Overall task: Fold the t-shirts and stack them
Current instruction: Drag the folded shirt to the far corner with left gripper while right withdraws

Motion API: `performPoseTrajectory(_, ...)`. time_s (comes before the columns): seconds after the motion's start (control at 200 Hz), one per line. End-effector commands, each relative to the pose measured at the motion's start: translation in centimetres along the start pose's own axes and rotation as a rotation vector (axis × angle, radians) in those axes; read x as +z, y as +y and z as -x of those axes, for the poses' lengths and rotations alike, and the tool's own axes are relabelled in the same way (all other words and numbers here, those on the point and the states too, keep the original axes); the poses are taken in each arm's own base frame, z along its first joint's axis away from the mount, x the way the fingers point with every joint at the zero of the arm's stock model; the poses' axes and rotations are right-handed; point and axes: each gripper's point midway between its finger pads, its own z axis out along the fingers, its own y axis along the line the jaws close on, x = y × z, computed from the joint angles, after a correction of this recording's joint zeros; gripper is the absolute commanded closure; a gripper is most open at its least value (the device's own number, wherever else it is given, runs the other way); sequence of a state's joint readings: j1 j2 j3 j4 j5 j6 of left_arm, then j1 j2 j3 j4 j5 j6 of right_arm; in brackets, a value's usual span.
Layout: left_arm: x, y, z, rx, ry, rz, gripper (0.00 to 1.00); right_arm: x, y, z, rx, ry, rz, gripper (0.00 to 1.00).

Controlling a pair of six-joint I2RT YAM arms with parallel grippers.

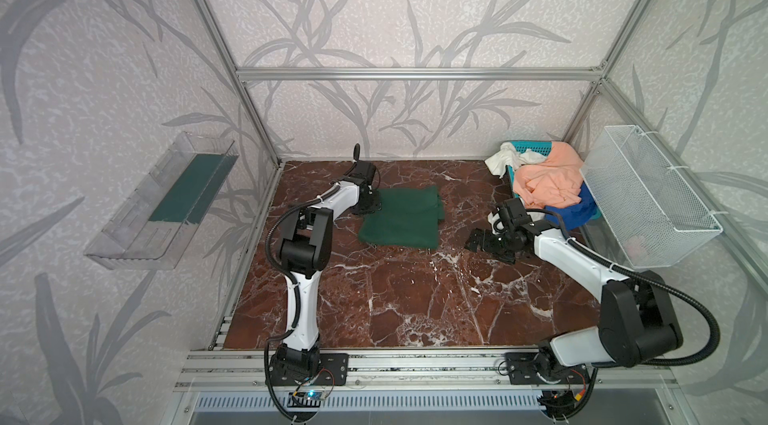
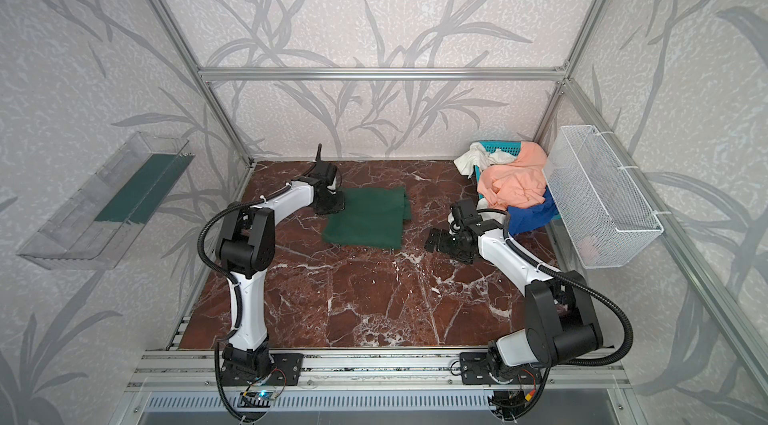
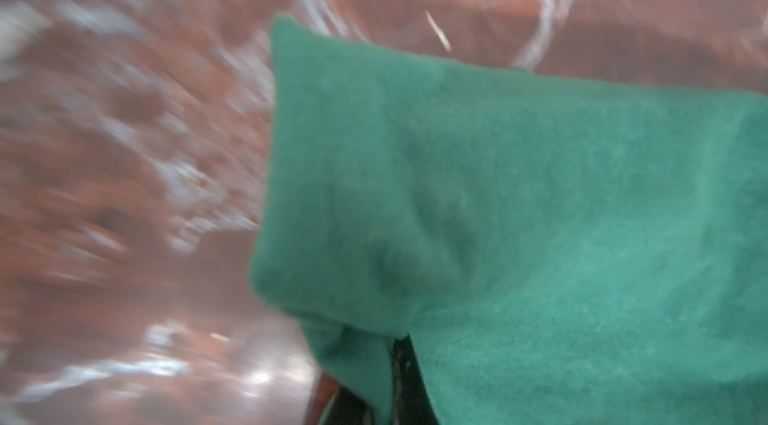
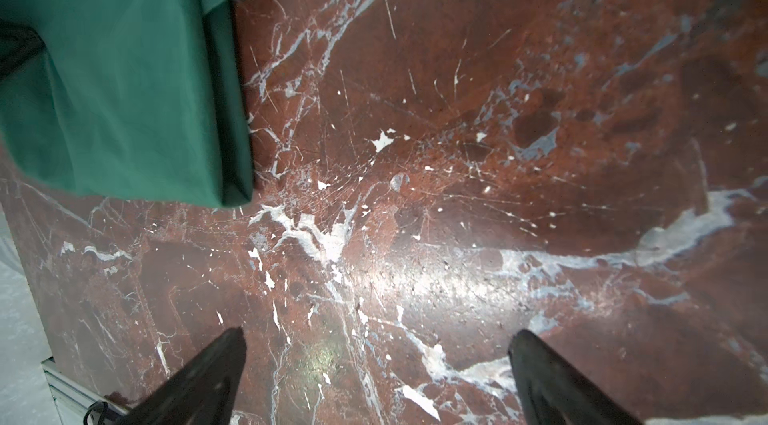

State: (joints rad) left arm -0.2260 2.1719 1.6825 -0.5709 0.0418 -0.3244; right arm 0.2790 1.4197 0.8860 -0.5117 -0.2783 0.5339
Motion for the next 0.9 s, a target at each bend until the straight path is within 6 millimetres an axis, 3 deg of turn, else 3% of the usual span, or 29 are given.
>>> performPoseTrajectory(0.0,0.1,2.8,1.1,0.084,0.061,0.082,1.00,-1.0,0.5,0.3,-0.024,-0.056,0.038,0.01)
performPoseTrajectory(0.195,0.9,5.9,4.8,0.125,0.099,0.120,1.00,-1.1,-0.8,0.2,-0.041,-0.095,0.000,0.01)
performPoseTrajectory(0.475,1.6,12.7,9.5,0.136,0.019,0.235,1.00,-2.1,-2.6,-0.3,-0.044,-0.137,-0.032,0.01)
performPoseTrajectory(0.63,2.2,15.8,11.6,0.201,-0.041,0.276,1.00,-2.5,-3.6,-1.1,-0.035,-0.161,-0.048,0.01)
performPoseTrajectory(0.895,1.4,22.4,14.5,0.210,-0.131,0.408,1.00,-2.9,-4.3,-1.5,0.002,-0.264,-0.019,0.01)
